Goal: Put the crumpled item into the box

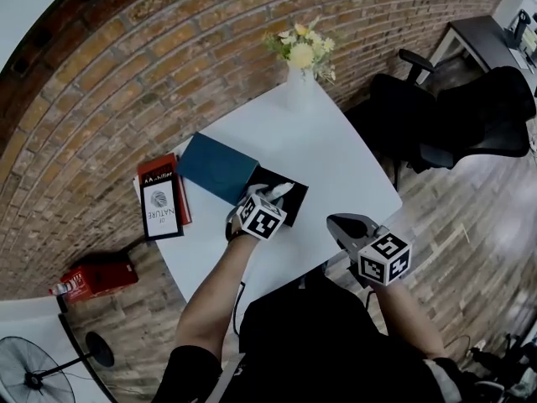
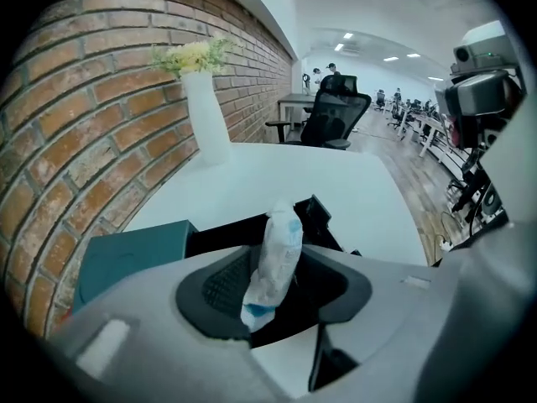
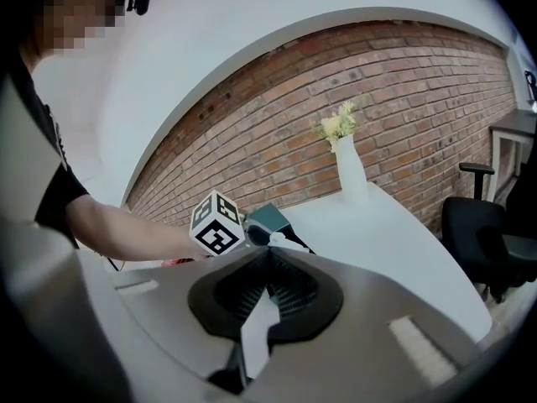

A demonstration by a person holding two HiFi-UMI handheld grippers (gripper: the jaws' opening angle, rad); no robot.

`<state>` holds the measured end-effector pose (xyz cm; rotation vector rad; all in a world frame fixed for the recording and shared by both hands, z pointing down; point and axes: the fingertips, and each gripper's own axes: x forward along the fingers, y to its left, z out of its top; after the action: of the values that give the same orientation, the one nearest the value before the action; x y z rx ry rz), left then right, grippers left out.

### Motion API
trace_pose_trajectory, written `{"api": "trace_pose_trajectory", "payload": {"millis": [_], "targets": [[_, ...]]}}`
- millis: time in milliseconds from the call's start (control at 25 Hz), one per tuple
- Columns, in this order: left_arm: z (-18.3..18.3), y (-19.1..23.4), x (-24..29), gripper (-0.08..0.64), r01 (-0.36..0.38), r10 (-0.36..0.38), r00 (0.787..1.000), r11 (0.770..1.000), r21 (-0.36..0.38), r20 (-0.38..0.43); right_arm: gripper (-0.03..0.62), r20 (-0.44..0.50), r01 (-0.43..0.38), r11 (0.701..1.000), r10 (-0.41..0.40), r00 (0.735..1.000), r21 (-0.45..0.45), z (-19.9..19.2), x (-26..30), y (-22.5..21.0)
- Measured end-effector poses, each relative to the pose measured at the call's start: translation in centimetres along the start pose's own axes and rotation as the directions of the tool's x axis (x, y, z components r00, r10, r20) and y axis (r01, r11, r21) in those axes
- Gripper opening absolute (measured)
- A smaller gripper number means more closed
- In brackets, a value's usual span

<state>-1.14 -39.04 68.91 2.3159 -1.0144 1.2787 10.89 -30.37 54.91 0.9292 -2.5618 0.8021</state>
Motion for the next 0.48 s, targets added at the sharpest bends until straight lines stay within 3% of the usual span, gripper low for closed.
{"api": "trace_pose_trajectory", "payload": {"millis": [120,240,360,480], "targets": [[0.0,-0.8,-0.5,0.217,0.026,-0.026,1.0,0.999,0.019,-0.006,0.002,0.012,0.004,1.0,-0.004,1.0,0.012,0.4,-0.1,-0.2],[0.1,-1.3,-1.2,0.219,0.064,-0.064,0.998,0.998,0.022,-0.008,0.001,0.023,-0.004,1.0,0.004,1.0,0.004,1.3,0.3,-0.3],[1.2,-2.1,-2.7,0.219,0.126,-0.126,0.99,0.992,0.003,0.055,0.0,0.036,-0.02,1.0,0.021,0.999,-0.017,2.5,0.9,0.0],[1.9,-2.0,-4.3,0.219,0.132,-0.132,0.987,0.991,0.013,0.092,0.0,0.045,-0.043,0.998,0.045,0.998,-0.035,3.7,1.8,0.4]]}}
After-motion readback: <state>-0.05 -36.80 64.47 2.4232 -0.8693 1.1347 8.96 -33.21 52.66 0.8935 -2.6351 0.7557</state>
